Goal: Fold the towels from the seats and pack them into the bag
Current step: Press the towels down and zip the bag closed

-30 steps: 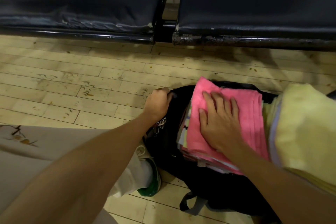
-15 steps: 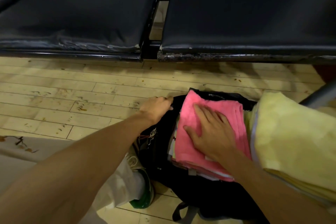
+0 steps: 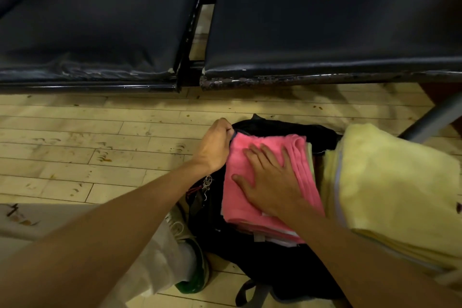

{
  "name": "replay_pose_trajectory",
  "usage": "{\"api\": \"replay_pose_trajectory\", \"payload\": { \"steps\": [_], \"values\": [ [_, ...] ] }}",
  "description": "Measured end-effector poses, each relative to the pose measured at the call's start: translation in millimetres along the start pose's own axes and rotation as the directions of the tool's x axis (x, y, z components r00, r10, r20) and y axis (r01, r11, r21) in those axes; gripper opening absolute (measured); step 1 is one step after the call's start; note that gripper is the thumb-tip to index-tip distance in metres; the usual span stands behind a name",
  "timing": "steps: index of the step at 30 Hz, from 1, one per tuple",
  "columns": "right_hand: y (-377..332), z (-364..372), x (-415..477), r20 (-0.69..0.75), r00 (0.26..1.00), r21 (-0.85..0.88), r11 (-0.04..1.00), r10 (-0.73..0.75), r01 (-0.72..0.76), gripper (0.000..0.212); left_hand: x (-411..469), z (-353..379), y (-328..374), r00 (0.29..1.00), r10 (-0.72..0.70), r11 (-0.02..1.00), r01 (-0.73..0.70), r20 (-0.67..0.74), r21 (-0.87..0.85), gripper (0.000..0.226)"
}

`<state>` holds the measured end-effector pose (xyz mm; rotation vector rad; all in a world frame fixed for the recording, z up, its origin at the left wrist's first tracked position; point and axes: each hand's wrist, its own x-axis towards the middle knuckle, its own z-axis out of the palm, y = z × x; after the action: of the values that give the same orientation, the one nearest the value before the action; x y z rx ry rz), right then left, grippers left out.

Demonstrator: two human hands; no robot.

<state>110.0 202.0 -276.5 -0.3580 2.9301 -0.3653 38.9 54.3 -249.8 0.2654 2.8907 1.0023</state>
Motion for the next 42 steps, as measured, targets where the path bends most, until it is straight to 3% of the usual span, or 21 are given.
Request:
{"api": "replay_pose_trajectory", "payload": {
  "steps": [2,4,8,11,14,16,18,21,24,27,29,31,32,34,37,42],
  "values": [
    [1.7,-3.7,-2.8,0.000,1.000,0.039,0.999,-0.019,0.019,0.072,-2.5,-4.7,-0.1,0.989,0.039,0.987,-0.061,0.142,0.147,0.012],
    [6.5,-10.9,-5.8,0.027,0.998,0.070,0.996,-0.060,0.058,0.076,-2.9,-4.4,3.9,0.977,0.025,0.961,-0.082,0.213,0.264,0.025],
    [21.3,-22.2,-14.0,-0.065,0.995,0.039,0.996,-0.072,0.075,0.069,6.0,7.3,16.9,0.988,-0.006,0.881,-0.068,0.154,0.468,0.030],
    [28.7,-18.4,-24.3,-0.133,0.991,-0.048,0.998,0.020,-0.026,0.059,14.1,7.8,22.9,0.991,0.005,0.814,-0.081,0.132,0.574,0.029],
    [29.1,-9.0,-32.4,-0.105,0.992,-0.033,0.997,0.065,-0.069,0.073,21.7,7.2,26.9,0.993,0.027,0.795,-0.090,0.113,0.600,0.024],
    [28.3,-3.4,-32.6,-0.061,0.995,0.007,0.997,0.080,-0.080,0.082,29.8,11.0,30.3,0.998,0.006,0.899,-0.032,0.061,0.437,0.020],
    [26.3,3.9,-29.8,-0.045,0.994,0.010,0.995,0.096,-0.096,0.081,39.9,14.7,33.3,0.991,-0.134,0.987,0.135,-0.019,0.089,0.018],
    [25.9,11.1,-19.9,-0.066,0.991,0.019,0.993,0.118,-0.117,0.079,47.4,17.9,35.5,0.933,-0.349,0.888,0.299,-0.087,-0.350,0.019],
    [29.1,12.1,-11.5,-0.041,0.990,0.040,0.990,0.135,-0.134,0.086,39.6,14.7,39.1,0.948,-0.281,0.872,0.187,-0.149,-0.451,0.023],
    [29.8,12.9,-10.8,-0.035,0.992,0.025,0.992,0.125,-0.124,0.089,15.6,9.7,34.2,0.992,0.045,0.975,-0.069,-0.116,-0.210,0.015],
    [29.8,14.1,-11.8,-0.035,0.992,0.016,0.993,0.119,-0.118,0.080,-2.9,8.3,26.7,0.971,0.226,0.971,-0.231,0.081,0.059,0.017],
    [29.5,13.9,-13.8,-0.037,0.993,0.024,0.993,0.114,-0.114,0.077,-13.9,8.0,22.8,0.932,0.210,0.915,-0.293,0.295,0.276,0.027],
    [29.1,13.4,-15.1,-0.040,0.993,0.030,0.994,0.109,-0.108,0.078,-15.4,7.7,23.8,0.926,0.176,0.886,-0.296,0.334,0.356,0.033],
    [28.7,9.7,-19.7,-0.066,0.992,0.085,0.991,0.106,-0.100,0.080,-12.2,7.0,31.9,0.930,0.180,0.825,-0.320,0.321,0.466,0.038],
    [28.9,0.7,-28.9,-0.172,0.973,0.193,0.974,0.155,-0.121,0.066,-1.9,9.1,44.7,0.918,0.293,0.792,-0.389,0.266,0.471,0.027],
    [25.5,-0.6,-40.1,-0.216,0.939,0.114,0.962,0.267,-0.248,0.067,24.3,26.1,60.2,0.930,0.273,0.801,-0.361,0.245,0.478,0.030]
  ]
}}
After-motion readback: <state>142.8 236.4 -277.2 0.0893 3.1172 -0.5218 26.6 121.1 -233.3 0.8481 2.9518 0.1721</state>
